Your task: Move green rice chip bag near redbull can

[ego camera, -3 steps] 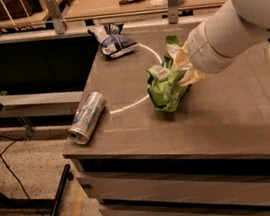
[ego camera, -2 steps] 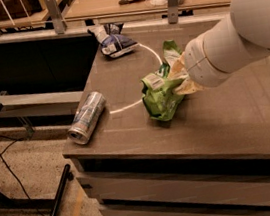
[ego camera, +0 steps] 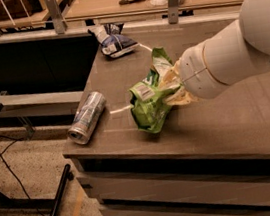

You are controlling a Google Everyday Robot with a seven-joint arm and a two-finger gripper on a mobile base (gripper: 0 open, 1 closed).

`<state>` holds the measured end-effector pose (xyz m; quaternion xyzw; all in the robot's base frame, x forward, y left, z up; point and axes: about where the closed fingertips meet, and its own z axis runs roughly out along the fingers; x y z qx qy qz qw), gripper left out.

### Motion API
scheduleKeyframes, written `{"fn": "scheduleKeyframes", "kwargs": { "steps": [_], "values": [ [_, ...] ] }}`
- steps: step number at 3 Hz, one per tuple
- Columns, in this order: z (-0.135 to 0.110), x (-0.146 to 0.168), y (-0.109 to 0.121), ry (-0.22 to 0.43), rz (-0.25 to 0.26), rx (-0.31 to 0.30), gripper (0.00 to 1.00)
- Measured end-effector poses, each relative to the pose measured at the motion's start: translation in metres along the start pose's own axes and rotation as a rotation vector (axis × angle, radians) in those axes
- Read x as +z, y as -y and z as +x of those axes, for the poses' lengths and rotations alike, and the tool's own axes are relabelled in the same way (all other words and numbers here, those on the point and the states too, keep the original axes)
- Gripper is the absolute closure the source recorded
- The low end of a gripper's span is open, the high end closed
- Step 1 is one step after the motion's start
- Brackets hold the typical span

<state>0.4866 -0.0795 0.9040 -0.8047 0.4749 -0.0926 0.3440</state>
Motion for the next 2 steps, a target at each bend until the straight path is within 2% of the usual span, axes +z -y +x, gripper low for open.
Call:
{"fn": "scheduleKeyframes", "kwargs": {
  "steps": [2],
  "values": [
    [-0.028,0.007,0.001,0.076,0.008,-0.05,1.0]
  ]
}}
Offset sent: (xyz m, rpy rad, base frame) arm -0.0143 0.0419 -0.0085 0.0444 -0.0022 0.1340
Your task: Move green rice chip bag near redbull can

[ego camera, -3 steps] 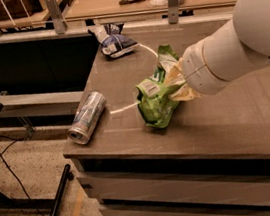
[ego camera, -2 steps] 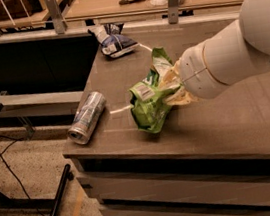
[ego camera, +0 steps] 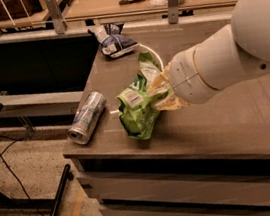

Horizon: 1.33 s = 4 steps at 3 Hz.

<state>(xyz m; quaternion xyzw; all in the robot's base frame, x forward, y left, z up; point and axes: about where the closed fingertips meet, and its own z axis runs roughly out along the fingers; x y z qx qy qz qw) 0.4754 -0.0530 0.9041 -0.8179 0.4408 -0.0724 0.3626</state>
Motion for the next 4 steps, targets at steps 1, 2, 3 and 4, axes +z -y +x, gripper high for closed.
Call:
{"fn": "scheduleKeyframes", "kwargs": {
  "steps": [1,2,3,4],
  "values": [
    [-0.01,0.014,-0.003,-0.009,-0.015,-0.041,1.0],
    [-0.011,0.025,-0.008,-0.032,-0.036,-0.062,1.0],
    [-0.011,0.027,-0.009,-0.035,-0.04,-0.066,1.0],
    [-0.012,0.028,-0.011,-0.027,-0.046,-0.068,0.82]
  ]
}}
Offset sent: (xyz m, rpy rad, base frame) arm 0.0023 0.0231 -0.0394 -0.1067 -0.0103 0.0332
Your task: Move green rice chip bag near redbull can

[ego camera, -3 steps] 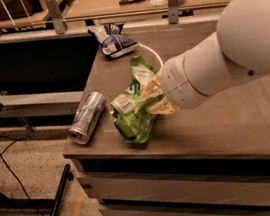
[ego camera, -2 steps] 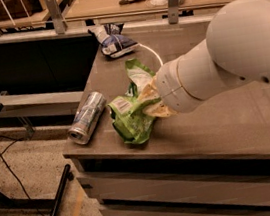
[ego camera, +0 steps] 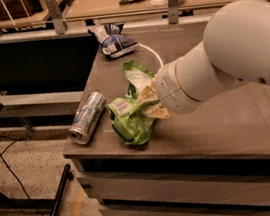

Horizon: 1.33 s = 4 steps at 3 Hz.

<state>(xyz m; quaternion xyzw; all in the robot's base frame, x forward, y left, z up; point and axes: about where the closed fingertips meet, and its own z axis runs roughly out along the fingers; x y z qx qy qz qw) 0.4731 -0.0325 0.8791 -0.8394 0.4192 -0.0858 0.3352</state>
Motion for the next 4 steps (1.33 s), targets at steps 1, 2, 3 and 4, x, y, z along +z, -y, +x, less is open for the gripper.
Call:
{"fn": "scheduleKeyframes", "kwargs": {
  "steps": [1,2,3,4],
  "values": [
    [0.0,0.0,0.0,0.0,0.0,0.0,0.58],
    [-0.007,0.003,0.008,0.025,0.015,-0.005,0.35],
    [-0.011,0.007,0.015,0.058,0.026,0.005,0.12],
    [-0.011,0.009,0.022,0.084,0.036,0.026,0.0]
  ]
}}
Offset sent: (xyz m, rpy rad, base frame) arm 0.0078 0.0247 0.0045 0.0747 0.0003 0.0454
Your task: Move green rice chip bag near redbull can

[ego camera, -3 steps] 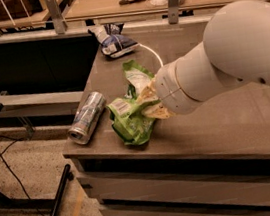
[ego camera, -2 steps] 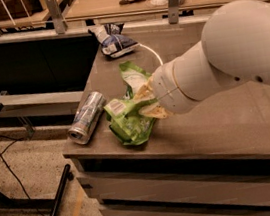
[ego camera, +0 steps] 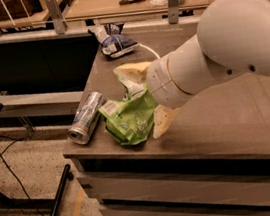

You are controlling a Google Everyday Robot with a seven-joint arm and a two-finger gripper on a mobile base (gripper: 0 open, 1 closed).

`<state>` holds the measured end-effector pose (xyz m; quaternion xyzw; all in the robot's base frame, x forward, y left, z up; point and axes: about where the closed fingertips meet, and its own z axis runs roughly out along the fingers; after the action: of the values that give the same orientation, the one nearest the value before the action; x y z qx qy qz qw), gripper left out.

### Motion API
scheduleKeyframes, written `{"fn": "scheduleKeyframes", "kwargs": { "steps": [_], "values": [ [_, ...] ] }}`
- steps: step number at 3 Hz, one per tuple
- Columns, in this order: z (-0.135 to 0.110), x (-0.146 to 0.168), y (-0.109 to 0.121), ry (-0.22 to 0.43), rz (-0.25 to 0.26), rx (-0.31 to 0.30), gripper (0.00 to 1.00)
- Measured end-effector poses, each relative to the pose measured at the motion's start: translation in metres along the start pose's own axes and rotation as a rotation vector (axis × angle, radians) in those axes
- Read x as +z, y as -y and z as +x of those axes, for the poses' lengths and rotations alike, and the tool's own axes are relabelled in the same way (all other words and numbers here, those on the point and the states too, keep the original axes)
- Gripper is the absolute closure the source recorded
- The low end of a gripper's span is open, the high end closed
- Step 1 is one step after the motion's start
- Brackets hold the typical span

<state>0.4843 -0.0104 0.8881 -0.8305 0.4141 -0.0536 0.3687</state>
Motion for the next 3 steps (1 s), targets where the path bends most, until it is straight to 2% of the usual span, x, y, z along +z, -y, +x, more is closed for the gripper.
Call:
{"fn": "scheduleKeyframes", "kwargs": {
  "steps": [1,2,3],
  "values": [
    [0.01,-0.005,0.008,0.006,0.022,0.032,0.0],
    [0.037,-0.014,0.015,0.03,0.033,0.117,0.0],
    [0.076,-0.03,0.017,0.079,0.047,0.229,0.0]
  ]
}}
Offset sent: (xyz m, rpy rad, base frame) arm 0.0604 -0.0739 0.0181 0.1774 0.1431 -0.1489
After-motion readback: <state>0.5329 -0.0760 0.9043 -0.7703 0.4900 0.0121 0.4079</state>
